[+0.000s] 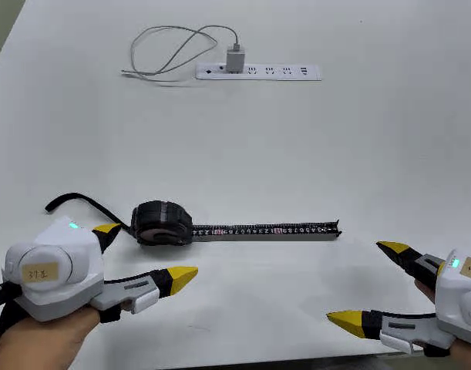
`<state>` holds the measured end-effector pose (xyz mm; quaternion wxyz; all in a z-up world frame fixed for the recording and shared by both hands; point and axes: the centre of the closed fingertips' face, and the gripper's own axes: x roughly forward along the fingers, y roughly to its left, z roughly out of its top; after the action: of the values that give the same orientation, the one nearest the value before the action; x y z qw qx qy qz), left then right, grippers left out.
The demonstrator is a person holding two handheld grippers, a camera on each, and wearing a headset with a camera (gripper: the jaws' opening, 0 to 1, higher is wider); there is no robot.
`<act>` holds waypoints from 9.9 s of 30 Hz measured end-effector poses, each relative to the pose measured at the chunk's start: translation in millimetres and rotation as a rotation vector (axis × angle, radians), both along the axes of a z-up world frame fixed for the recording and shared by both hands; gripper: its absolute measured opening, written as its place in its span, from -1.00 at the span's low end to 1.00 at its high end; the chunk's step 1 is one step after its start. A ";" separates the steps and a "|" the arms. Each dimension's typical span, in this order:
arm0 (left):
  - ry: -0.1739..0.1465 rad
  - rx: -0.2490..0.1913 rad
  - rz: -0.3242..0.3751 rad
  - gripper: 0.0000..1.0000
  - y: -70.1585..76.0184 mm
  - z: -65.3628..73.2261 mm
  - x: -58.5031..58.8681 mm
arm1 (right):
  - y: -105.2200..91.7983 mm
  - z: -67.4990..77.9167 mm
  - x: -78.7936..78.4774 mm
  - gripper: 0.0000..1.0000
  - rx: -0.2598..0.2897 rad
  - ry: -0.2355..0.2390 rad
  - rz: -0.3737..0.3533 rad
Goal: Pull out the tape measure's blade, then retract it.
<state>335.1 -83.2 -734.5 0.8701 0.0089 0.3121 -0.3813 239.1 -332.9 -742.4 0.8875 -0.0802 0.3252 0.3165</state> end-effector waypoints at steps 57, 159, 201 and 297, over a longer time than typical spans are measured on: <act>-0.015 0.092 0.375 0.50 -7.2 -17.9 34.4 | -31.7 -9.9 53.5 -0.07 -0.200 0.060 0.274; 0.060 0.058 0.442 0.21 2.2 -30.4 48.9 | -15.5 -50.6 80.6 -0.77 -0.424 0.163 0.702; 0.096 0.026 0.430 0.17 4.3 -31.4 48.1 | 19.7 -48.6 93.1 -0.79 -0.399 0.142 0.734; 0.117 -0.016 0.431 0.18 4.9 -30.5 48.5 | 177.8 -48.8 116.3 -0.79 -0.192 0.115 0.806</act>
<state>383.7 -78.2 -765.0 0.9119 -0.0870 0.3539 -0.1888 355.4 -155.1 -791.2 0.6617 -0.2655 0.3449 0.6105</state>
